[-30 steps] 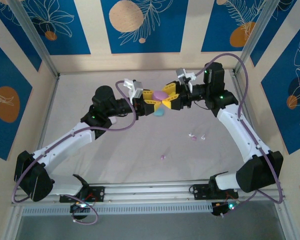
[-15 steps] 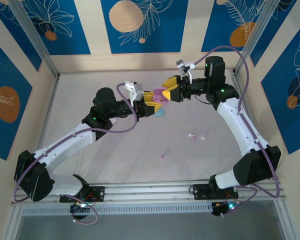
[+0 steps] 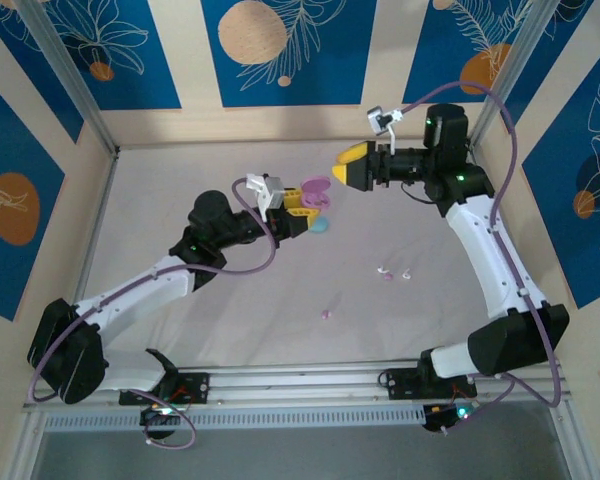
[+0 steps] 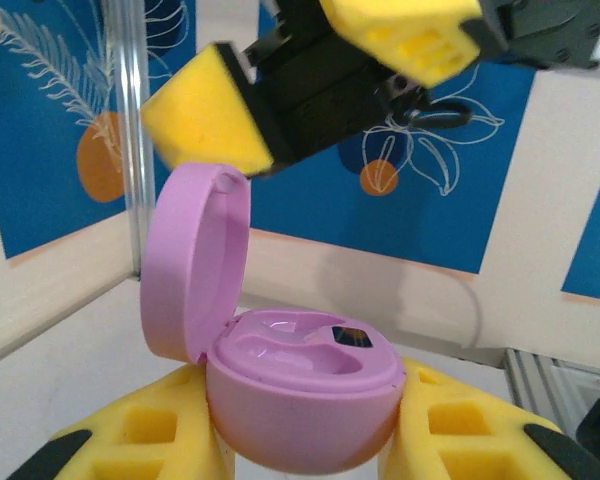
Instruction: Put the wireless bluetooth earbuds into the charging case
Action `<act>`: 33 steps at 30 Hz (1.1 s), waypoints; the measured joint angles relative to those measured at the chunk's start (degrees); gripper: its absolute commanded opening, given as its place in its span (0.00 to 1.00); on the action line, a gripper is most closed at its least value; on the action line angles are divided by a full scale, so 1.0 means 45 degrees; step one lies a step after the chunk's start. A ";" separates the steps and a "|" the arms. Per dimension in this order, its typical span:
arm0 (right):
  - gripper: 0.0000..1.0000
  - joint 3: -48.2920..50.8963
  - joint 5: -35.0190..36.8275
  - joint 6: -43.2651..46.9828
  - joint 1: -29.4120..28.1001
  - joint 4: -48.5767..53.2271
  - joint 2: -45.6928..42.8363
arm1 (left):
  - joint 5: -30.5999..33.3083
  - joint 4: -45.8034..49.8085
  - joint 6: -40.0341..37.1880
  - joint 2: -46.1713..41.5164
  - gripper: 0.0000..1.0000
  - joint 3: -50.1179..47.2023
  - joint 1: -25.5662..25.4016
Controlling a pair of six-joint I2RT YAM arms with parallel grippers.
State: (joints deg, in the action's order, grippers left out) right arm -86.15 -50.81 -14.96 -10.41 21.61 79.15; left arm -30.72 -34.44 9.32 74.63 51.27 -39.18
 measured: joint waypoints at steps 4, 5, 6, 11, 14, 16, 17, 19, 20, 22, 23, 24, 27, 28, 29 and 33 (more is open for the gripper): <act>0.63 0.0850 0.1205 -0.1190 0.1103 0.0107 -0.0889 | 0.0423 -0.0306 0.0146 -0.0024 0.21 -0.0418 -0.0005; 0.60 0.1175 0.1515 -0.1457 0.1443 0.0233 -0.1059 | 0.0515 -0.0384 0.0185 -0.0078 0.21 -0.0539 -0.0005; 0.56 0.1428 0.1812 -0.1700 0.1749 0.0432 -0.1127 | 0.0583 -0.0457 0.0199 -0.0155 0.21 -0.0656 -0.0010; 0.44 0.2841 0.3332 -0.2686 0.3395 0.2191 -0.0651 | 0.0821 -0.0651 0.0306 -0.0486 0.21 -0.0986 -0.0024; 0.44 0.3915 0.4226 -0.2943 0.4187 0.3381 0.0034 | 0.0952 -0.0729 0.0393 -0.0675 0.21 -0.1156 -0.0029; 0.44 0.4590 0.4838 -0.2948 0.4308 0.4027 0.0408 | 0.1005 -0.0738 0.0452 -0.0763 0.21 -0.1219 -0.0029; 0.44 0.4881 0.5110 -0.2934 0.4206 0.4337 0.0539 | 0.1069 -0.0738 0.0481 -0.0806 0.21 -0.1258 -0.0029; 0.44 0.5299 0.5513 -0.2919 0.3769 0.4765 0.0617 | 0.1171 -0.0763 0.0491 -0.0855 0.20 -0.1341 -0.0044; 0.44 0.5440 0.5712 -0.2875 0.3366 0.4935 0.0622 | 0.1195 -0.0792 0.0505 -0.0860 0.20 -0.1389 -0.0058; 0.44 0.5479 0.6047 -0.2701 0.2472 0.5134 0.0661 | 0.1282 -0.0826 0.0515 -0.0860 0.20 -0.1481 -0.0083; 0.44 0.5479 0.6237 -0.2584 0.1885 0.5178 0.0729 | 0.1321 -0.0821 0.0515 -0.0884 0.20 -0.1554 -0.0083; 0.44 0.5479 0.6407 -0.2501 0.1321 0.5231 0.0850 | 0.1341 -0.0821 0.0520 -0.0918 0.20 -0.1622 -0.0083; 0.44 0.5479 0.6844 -0.2205 -0.0301 0.5396 0.1438 | 0.1545 -0.0811 0.0520 -0.1190 0.20 -0.1889 -0.0087; 0.44 0.5479 0.6936 -0.2132 -0.0738 0.5406 0.1627 | 0.1613 -0.0811 0.0515 -0.1326 0.20 -0.1987 -0.0087; 0.44 0.5484 0.7004 -0.2055 -0.1175 0.5401 0.1821 | 0.1700 -0.0811 0.0520 -0.1535 0.19 -0.2127 -0.0087; 0.42 0.5489 0.7062 -0.1719 -0.2545 0.5280 0.2404 | 0.2093 -0.0704 0.0510 -0.2535 0.18 -0.2807 -0.0087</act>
State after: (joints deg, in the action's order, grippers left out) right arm -61.45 -19.03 -22.70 -21.87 45.36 89.97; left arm -21.30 -37.60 11.62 63.22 38.63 -39.57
